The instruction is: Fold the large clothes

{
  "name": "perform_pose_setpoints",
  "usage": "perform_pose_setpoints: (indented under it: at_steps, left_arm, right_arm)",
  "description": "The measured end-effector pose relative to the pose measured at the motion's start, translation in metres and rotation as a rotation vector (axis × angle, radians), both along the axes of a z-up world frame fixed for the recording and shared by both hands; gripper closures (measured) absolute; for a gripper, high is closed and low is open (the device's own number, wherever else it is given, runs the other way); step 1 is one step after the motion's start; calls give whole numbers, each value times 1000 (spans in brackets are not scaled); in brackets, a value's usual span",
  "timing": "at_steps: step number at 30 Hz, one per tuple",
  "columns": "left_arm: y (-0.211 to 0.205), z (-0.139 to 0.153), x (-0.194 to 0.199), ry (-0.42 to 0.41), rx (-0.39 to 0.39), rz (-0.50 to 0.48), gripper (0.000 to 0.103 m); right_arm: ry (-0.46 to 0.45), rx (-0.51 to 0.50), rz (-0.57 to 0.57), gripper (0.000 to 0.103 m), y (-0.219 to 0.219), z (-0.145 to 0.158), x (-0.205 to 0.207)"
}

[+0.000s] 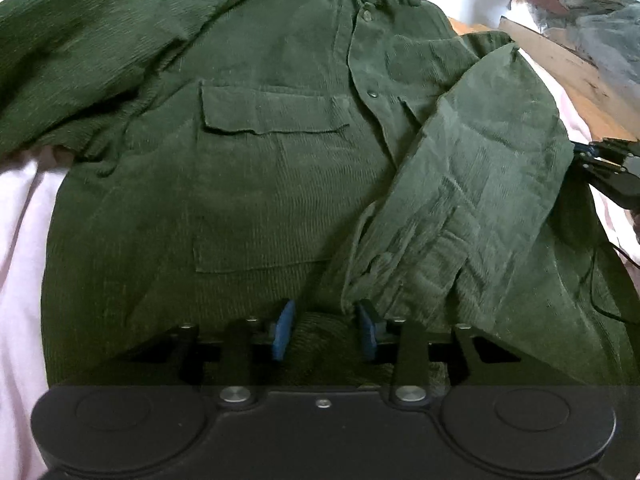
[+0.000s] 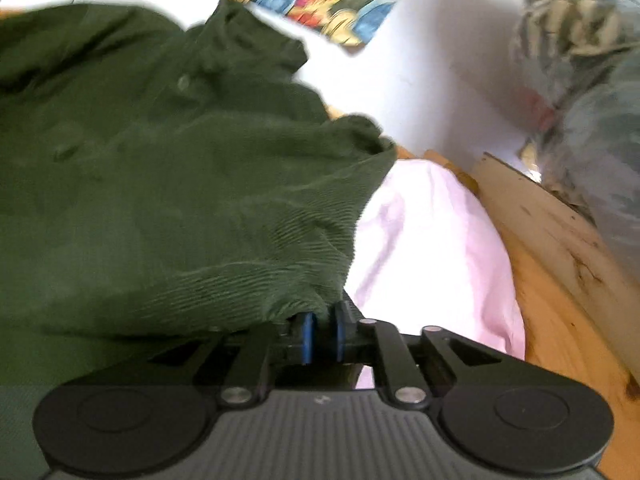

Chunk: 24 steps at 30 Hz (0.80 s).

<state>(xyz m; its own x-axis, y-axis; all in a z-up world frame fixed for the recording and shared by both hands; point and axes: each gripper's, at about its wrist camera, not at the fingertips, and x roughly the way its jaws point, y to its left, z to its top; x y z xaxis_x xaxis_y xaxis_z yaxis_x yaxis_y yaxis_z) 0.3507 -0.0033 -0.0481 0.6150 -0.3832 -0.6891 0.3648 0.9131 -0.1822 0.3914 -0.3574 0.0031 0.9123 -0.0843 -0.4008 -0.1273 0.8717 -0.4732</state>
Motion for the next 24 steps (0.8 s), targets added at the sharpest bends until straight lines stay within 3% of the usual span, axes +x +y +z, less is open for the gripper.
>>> perform_pose_setpoints:
  at_steps: [1,3,5,8,11,13,17,20,21,24]
  left_arm:
    - [3,2,-1,5,-15,13,57]
    - [12,9,-8,-1,-30,55,40]
    - [25,19,-19,-42,-28,117,20]
    - [50,35,-37,-110,-29,219,11]
    - [76,53,-53,-167,-1,341,10]
    - [95,68,-67,-234,59,422,7]
    - [123,98,-89,-407,245,518,2]
    - [129,109,-79,-441,445,510,3]
    - [130,110,-69,-425,515,506,5]
    - [132,105,-38,-334,622,459,34]
  right_arm:
    - [-7,12,-4,57,1,1,-9]
    - [-24,65,-9,38,6,5,-33]
    - [-49,149,-2,27,14,9,-63]
    - [-89,307,31,11,34,4,-106]
    - [-74,450,45,6,54,3,-140]
    - [-31,546,56,4,63,-4,-163]
    - [53,594,119,3,76,-10,-182]
    - [57,594,124,3,75,-14,-187]
    - [58,605,120,3,73,-16,-188]
    - [63,662,91,3,60,-17,-185]
